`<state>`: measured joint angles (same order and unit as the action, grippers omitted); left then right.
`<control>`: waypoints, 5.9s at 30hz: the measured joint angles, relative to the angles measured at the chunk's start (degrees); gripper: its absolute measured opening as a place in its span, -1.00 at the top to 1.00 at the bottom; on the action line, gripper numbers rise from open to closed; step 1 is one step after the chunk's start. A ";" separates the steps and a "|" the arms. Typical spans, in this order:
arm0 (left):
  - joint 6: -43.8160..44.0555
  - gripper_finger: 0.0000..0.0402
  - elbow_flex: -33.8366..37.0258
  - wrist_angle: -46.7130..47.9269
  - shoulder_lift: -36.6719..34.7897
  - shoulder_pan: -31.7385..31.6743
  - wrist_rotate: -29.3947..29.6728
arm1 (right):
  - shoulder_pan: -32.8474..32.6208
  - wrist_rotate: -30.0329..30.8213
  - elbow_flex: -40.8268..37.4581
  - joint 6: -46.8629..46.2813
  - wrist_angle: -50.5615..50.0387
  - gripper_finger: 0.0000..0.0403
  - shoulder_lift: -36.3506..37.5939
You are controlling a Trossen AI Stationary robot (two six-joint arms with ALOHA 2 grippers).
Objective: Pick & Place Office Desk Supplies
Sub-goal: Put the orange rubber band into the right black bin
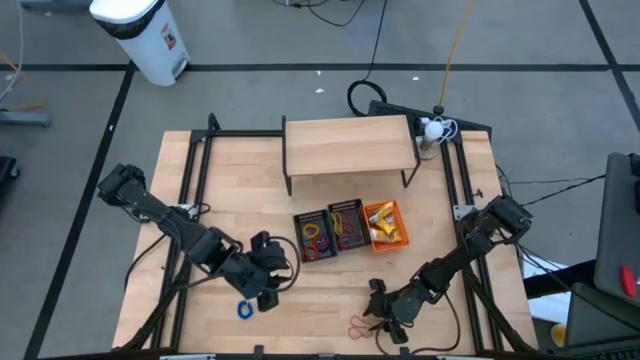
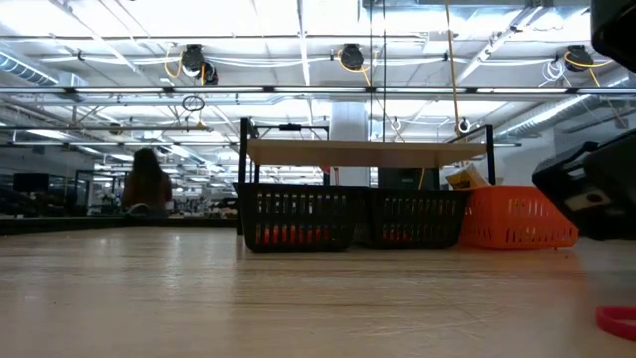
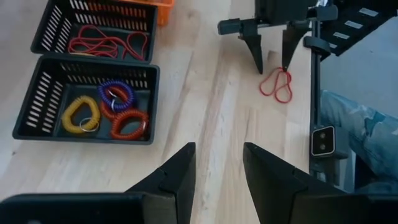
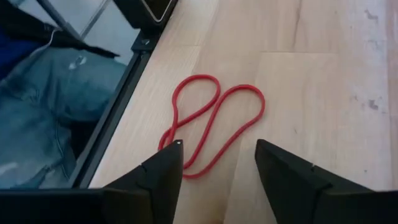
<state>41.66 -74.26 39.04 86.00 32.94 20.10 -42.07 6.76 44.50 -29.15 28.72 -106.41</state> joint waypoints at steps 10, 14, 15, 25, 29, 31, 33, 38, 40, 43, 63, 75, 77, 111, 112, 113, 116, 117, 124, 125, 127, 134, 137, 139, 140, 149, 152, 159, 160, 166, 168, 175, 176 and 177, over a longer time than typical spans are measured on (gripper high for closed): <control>0.69 0.33 0.00 -0.29 0.00 -0.29 2.36 | 0.07 1.06 -0.19 0.16 1.22 0.04 -3.31; 0.69 0.33 0.00 -0.32 0.00 -0.29 2.36 | 0.18 1.11 -0.19 1.90 1.52 0.05 -4.37; 0.65 0.33 0.00 -0.32 0.00 -0.29 2.35 | 0.23 1.12 -0.19 2.22 1.68 0.06 -4.70; 0.84 0.33 0.00 -0.48 0.00 -0.29 2.49 | 1.66 2.22 -0.21 6.72 1.80 0.19 -7.74; 0.80 0.33 0.00 -1.91 0.00 -0.29 2.51 | 1.69 4.29 -0.25 7.39 1.55 0.25 -7.89; 0.55 0.33 0.00 -2.51 0.00 -0.29 2.52 | 1.76 4.73 -0.25 7.35 1.49 0.32 -7.91; 0.03 0.33 -0.02 -2.97 0.00 -0.29 2.52 | 1.79 5.00 -0.25 7.05 1.00 0.43 -7.91; -0.06 0.33 -0.02 -2.92 0.00 -0.29 2.51 | 2.00 5.51 -0.23 0.17 -4.00 0.92 -7.80; -0.08 0.33 -0.02 -2.92 0.00 -0.29 2.54 | 2.04 5.72 -0.23 -1.34 -4.11 0.96 -7.67; -0.11 0.33 -0.02 -2.87 0.00 -0.29 2.53 | 2.42 5.25 -0.23 -1.85 -4.87 0.99 -6.68; -0.56 0.33 -0.02 -2.91 0.00 -0.29 2.83 | 1.87 24.75 -0.52 -0.99 -39.51 1.00 26.93; -0.56 0.33 -0.02 -3.18 0.00 -0.29 2.96 | 1.88 18.01 -0.41 -0.16 -34.80 1.00 27.20; -0.56 0.33 -0.02 -3.18 0.00 -0.29 2.95 | 1.86 11.64 -0.42 -0.17 -31.15 1.00 26.37; -0.41 0.33 -0.02 -3.34 0.00 -0.20 4.48 | 0.35 -0.78 -0.34 -2.75 -1.03 -0.20 3.03; -0.38 0.33 -0.02 -3.35 0.00 -0.20 4.48 | 0.35 -0.78 -0.34 -2.73 0.31 -0.20 2.14; -0.34 0.33 -0.02 -3.33 0.00 -0.20 4.48 | 0.35 -0.80 -0.34 -2.64 1.43 -0.19 1.33; -0.23 0.33 -0.02 -3.33 0.00 -0.20 4.48 | 0.35 -0.82 -0.34 -2.50 4.01 -0.18 -0.68; -0.23 0.33 -0.02 -3.33 0.00 -0.20 4.48 | 0.35 -0.82 -0.34 -2.41 4.74 -0.19 -1.14; -0.23 0.33 -0.02 -3.33 0.00 -0.18 4.48 | 0.33 -0.30 -0.30 1.70 7.35 -0.20 -3.36; -0.23 0.33 -0.02 -3.33 0.00 -0.18 4.48 | 0.31 0.55 -0.30 2.26 7.13 -0.19 -3.66; -0.10 0.33 -0.02 -3.33 0.00 -0.18 4.48 | 0.31 1.14 -0.30 4.24 6.84 -0.18 -4.16; 0.32 0.33 -0.02 -3.29 0.00 -0.18 4.48 | 0.29 2.49 -0.14 10.14 4.68 -0.16 -5.06; 0.34 0.33 -0.02 -3.29 0.00 -0.18 4.46 | 0.28 3.76 -0.17 11.71 3.38 -0.15 -5.10; 0.34 0.33 -0.02 -3.30 0.00 -0.18 4.46 | 0.27 3.92 -0.21 12.71 2.34 -0.13 -5.12; 0.38 0.33 -0.02 -3.29 0.00 -0.18 4.46 | 0.27 4.07 -0.21 12.82 1.49 -0.12 -5.12; 0.38 0.33 -0.02 -3.29 0.00 -0.18 4.39 | 0.24 8.22 -0.25 10.16 -7.82 0.02 -5.21; 0.43 0.33 -0.02 -3.29 0.00 -0.18 4.35 | 0.24 9.55 -0.23 8.62 -9.91 0.06 -5.25; 0.54 0.33 -0.02 -3.29 0.00 -0.18 4.28 | 0.40 11.66 -0.12 4.23 -13.60 0.16 -5.12; 0.62 0.33 -0.02 -3.29 0.00 -0.18 4.20 | 0.40 11.73 -0.13 4.14 -13.71 0.17 -5.12; 0.84 0.33 -0.02 -3.29 0.00 -0.18 4.17 | 0.46 11.66 -0.14 2.19 -14.11 0.28 -5.10; 0.84 0.33 -0.02 -3.29 0.00 -0.18 4.17 | 0.49 11.59 -0.14 0.83 -14.61 0.35 -5.06; 0.90 0.33 -0.02 -3.29 0.00 -0.18 4.17 | 1.47 8.66 -0.16 -3.16 -15.83 0.83 -4.90; 0.90 0.33 -0.02 -3.30 0.00 -0.18 4.17 | 1.74 7.83 -0.20 -3.40 -15.83 0.91 -4.84; 0.90 0.33 -0.02 -3.30 0.00 -0.18 4.17 | 1.85 6.78 -0.21 -3.39 -15.82 0.95 -4.83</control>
<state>42.56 -74.28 35.74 86.00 32.75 24.27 -40.22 13.54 44.29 -32.54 12.89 -111.24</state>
